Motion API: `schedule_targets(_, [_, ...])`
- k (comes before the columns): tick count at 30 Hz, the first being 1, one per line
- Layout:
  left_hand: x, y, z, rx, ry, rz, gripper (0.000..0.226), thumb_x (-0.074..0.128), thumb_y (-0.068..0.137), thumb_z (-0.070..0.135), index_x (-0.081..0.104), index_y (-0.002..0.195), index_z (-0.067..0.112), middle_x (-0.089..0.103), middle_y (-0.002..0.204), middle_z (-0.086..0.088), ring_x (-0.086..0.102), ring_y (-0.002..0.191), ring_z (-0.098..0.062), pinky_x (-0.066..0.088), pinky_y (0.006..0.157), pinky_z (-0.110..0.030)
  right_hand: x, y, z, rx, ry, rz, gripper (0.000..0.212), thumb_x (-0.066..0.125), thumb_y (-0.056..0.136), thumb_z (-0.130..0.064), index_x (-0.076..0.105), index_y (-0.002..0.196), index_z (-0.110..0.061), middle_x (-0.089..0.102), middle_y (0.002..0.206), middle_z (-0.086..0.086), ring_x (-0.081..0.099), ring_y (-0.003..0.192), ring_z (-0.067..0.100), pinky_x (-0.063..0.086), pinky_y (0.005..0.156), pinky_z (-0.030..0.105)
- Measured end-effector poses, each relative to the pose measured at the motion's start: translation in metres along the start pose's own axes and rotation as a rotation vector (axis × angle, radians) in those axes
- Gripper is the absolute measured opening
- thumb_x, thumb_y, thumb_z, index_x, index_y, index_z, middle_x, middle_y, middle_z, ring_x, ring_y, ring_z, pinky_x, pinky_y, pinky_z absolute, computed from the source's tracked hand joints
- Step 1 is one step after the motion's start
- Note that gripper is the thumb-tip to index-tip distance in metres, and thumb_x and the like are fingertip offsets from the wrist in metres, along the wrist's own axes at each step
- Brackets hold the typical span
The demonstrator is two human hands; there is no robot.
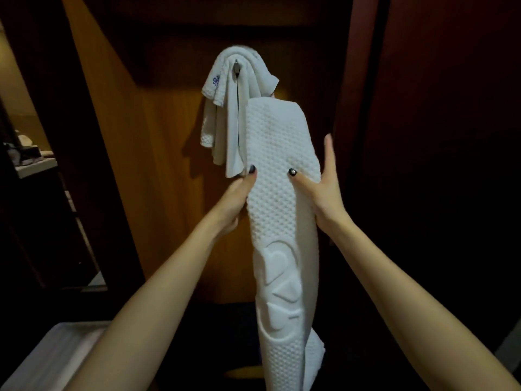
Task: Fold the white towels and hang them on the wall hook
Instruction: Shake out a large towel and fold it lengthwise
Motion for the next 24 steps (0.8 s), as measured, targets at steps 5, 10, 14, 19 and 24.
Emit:
schedule_targets(5, [0.008,-0.037,-0.055,-0.109,-0.017,-0.049,0.023,0.044,0.098,0.024,0.065,0.093,0.015,0.073,0.084,0.009,0.068,0.082,-0.008,0.051,0.074,-0.028,-0.028,0.008,-0.016,-0.020,-0.037,0.051,0.061,0.066,0.089,-0.007,0.046,0.135,-0.042,0.057,0.131,0.005,0.062,0.116,0.025,0.052,0.097,0.042])
schedule_targets(10, [0.036,-0.054,-0.047,-0.067,0.207,-0.191,0.016,0.054,0.093,0.004,0.064,0.095,0.016,0.071,0.079,0.017,0.064,0.071,0.003,0.046,0.058,-0.009,-0.050,0.005,-0.009,0.077,0.002,0.089,0.037,0.063,0.089,-0.007,0.064,0.118,-0.031,0.060,0.127,0.001,0.066,0.106,0.020,0.056,0.080,0.030])
schedule_targets(14, [0.043,-0.055,-0.031,0.025,0.254,-0.185,0.016,0.060,0.090,0.004,0.054,0.087,0.018,0.065,0.066,0.019,0.057,0.060,0.009,0.040,0.055,-0.005,-0.063,0.003,-0.005,0.164,0.030,0.085,0.030,0.060,0.092,-0.011,0.064,0.113,-0.032,0.058,0.128,0.007,0.066,0.100,0.020,0.056,0.072,0.028])
schedule_targets(19, [0.052,-0.054,-0.008,0.235,0.307,-0.099,0.024,0.067,0.085,0.004,0.050,0.095,0.019,0.061,0.087,0.006,0.061,0.081,-0.005,0.049,0.073,-0.020,-0.071,0.005,-0.005,0.221,0.256,0.056,0.029,0.056,0.095,-0.012,0.057,0.120,-0.026,0.061,0.120,0.006,0.070,0.093,0.015,0.057,0.072,0.030])
schedule_targets(24, [0.070,-0.061,0.012,0.352,0.245,-0.112,0.010,0.064,0.088,0.006,0.065,0.092,0.015,0.068,0.089,0.011,0.064,0.089,-0.005,0.049,0.078,-0.016,-0.070,0.012,-0.013,0.224,0.397,0.005,0.032,0.055,0.094,-0.012,0.055,0.124,-0.023,0.061,0.120,0.006,0.068,0.094,0.017,0.058,0.074,0.031])
Point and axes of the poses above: each hand's wrist, its own y-axis towards the middle knuckle, its own x-axis out of the palm, z = x × y, the point moved 9 cm from there along y, towards the middle knuckle
